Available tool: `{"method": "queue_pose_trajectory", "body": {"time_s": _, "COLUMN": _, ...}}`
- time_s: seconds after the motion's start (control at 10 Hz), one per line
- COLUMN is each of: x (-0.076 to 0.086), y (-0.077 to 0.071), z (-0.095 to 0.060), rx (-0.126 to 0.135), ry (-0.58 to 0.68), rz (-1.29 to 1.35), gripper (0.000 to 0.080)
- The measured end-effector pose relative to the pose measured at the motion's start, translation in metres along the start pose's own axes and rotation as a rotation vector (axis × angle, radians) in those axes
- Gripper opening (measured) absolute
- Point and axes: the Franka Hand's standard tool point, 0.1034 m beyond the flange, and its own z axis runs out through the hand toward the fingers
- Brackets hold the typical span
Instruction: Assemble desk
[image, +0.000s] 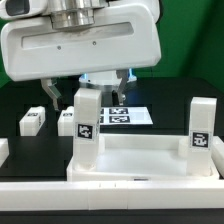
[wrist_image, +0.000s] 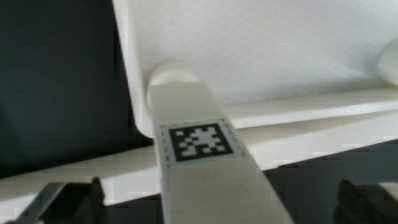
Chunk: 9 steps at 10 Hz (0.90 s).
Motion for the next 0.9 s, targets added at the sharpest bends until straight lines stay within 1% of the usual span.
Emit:
{"method": "queue_pose_trajectory", "body": {"time_s": 0.2, "x": -0.0003, "y": -0.0001, "z": 0.0004, "rx": 0.001, "ry": -0.001, "rz": 0.009, "gripper": 0.0649}}
{"method": "queue_pose_trajectory", "body": {"time_s": 0.3, "x": -0.0004, "y": -0.0002, "z": 0.0005, "rx": 0.001, "ry": -0.001, "rz": 0.016, "gripper": 0.0529}}
{"method": "queue_pose_trajectory", "body": {"time_s": 0.4, "x": -0.0004, "y": -0.0001, "z": 0.0005, "rx": 0.001, "ry": -0.001, "rz": 0.016, "gripper": 0.039}}
{"method": "queue_pose_trajectory", "body": {"time_s": 0.5, "x": -0.0005, "y": -0.0001, "z": 0.0006, "rx": 0.001, "ry": -0.001, "rz": 0.018, "gripper": 0.0287}}
{"method": "queue_pose_trajectory", "body": {"time_s": 0.8, "x": -0.001, "y": -0.0016, "z": 0.0014, "rx": 0.003, "ry": -0.002, "rz": 0.236, "gripper": 0.0288}}
{"method": "queue_pose_trajectory", "body": {"time_s": 0.9, "x": -0.0005, "y": -0.0056, "z": 0.0031, "rx": 0.002, "ry": 0.009, "rz": 0.392, "gripper": 0.0288}}
